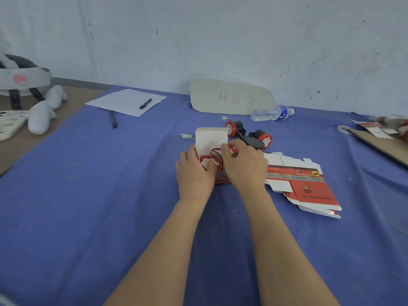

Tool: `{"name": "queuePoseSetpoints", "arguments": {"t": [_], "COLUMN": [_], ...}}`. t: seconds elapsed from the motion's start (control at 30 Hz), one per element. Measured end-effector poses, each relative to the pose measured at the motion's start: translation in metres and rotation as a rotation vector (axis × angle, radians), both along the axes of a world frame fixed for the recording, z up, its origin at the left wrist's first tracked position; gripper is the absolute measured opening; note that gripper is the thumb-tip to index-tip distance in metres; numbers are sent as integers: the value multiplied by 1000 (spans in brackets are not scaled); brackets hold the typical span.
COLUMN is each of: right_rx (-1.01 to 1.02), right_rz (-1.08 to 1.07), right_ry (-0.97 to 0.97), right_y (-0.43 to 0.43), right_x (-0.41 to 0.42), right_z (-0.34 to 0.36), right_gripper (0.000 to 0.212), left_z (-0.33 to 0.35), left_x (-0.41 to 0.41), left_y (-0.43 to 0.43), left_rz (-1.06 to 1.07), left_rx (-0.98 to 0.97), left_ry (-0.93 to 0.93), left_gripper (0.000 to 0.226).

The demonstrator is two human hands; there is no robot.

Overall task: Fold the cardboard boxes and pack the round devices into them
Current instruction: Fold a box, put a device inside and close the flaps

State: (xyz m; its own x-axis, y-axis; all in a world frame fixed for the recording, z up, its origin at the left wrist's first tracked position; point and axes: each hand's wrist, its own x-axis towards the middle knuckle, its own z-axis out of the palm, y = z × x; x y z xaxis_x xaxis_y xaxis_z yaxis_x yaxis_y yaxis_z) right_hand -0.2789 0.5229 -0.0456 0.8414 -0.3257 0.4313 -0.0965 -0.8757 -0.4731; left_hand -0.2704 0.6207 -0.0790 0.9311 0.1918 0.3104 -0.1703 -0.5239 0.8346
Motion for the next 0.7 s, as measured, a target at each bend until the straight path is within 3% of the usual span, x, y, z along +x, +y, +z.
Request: {"name": "queuePoseSetpoints", "arguments": {"t": [0.27,0.5,0.7], "right_rx": [40,114,52], "right_rz": [70,144,195], "right_ry": [100,80,87], "right_y": [4,2,-7], "right_x": [-1,-1,1], "right_z": [1,-2,-6], "right_gripper": [26,45,45], "left_z": [0,1,1], "left_x": [0,0,0], "left_y": [0,0,1], "left_rz": [4,-7,-1], "left_rx": [-17,-26,-21], "left_ry": [-1,6,19], "left_gripper": [41,41,40]}}
